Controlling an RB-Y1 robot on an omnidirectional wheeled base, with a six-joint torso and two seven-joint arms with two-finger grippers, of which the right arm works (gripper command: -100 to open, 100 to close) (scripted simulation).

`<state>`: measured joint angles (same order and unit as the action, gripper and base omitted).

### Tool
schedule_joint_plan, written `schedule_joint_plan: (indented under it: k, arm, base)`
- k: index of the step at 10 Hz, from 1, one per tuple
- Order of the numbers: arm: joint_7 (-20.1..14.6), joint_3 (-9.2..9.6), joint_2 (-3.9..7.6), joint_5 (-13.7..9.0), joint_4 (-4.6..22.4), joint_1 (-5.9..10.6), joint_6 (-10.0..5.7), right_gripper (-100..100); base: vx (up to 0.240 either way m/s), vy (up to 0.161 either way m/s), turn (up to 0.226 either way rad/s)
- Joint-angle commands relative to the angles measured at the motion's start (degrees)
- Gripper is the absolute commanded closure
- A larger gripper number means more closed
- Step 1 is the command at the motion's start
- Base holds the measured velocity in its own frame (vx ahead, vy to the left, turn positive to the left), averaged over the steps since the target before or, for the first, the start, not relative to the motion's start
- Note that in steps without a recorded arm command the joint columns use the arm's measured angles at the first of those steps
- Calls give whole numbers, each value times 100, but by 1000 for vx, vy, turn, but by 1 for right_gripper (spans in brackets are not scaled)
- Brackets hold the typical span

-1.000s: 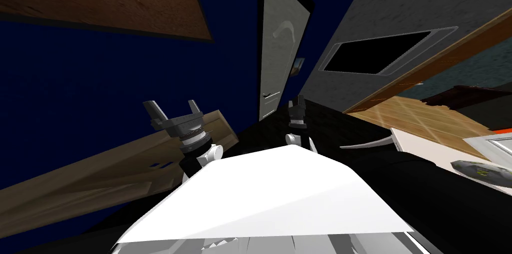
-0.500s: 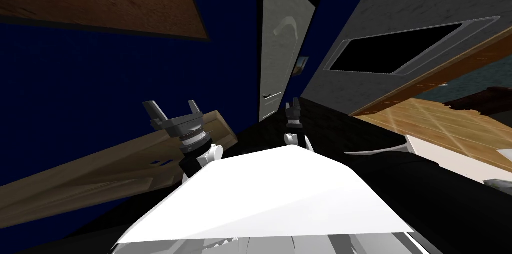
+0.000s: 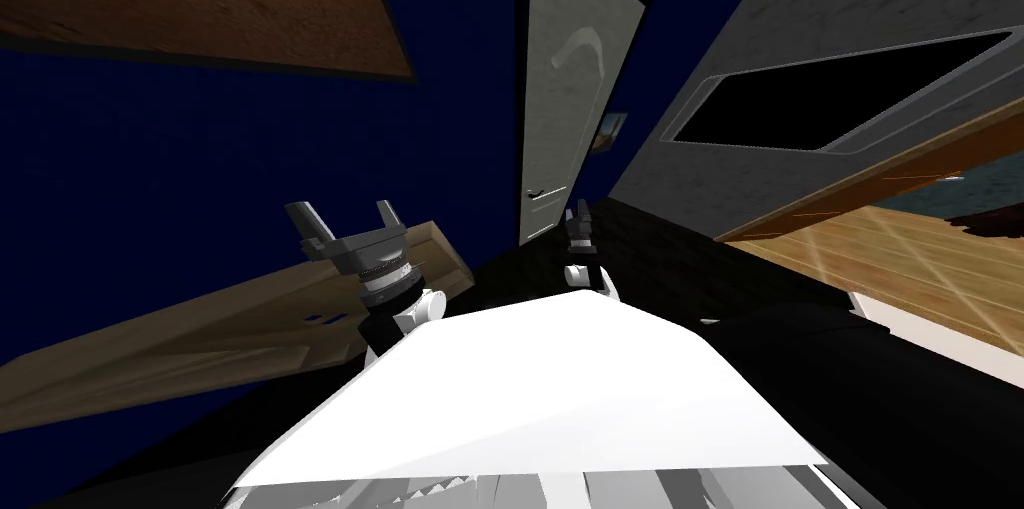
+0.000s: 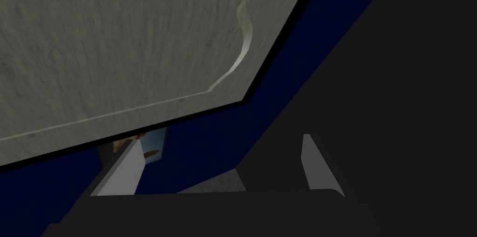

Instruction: Pull the door open

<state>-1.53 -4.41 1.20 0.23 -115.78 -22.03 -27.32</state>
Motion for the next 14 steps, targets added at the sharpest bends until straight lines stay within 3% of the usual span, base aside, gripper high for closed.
schedule_joint_plan:
  k: [1,3,4,6,11,14]
  arm:
    - [-3,-5,41,-4,269,105,-43,-100]
    - [-10,-24,115,-14,666,314,-110,-100]
    - [-10,-24,115,-14,713,314,-110,-100]
    - [-16,-44,190,-24,1093,543,-182,-100]
    - [-23,-66,264,-35,1694,778,-257,-100]
    - [-31,-88,337,-46,2162,1023,-335,-100]
  base:
    - [35,-62,86]
    - [54,-93,136]
    - [35,-67,37]
    - [41,-74,124]
    - [33,-58,64]
    - [26,-56,86]
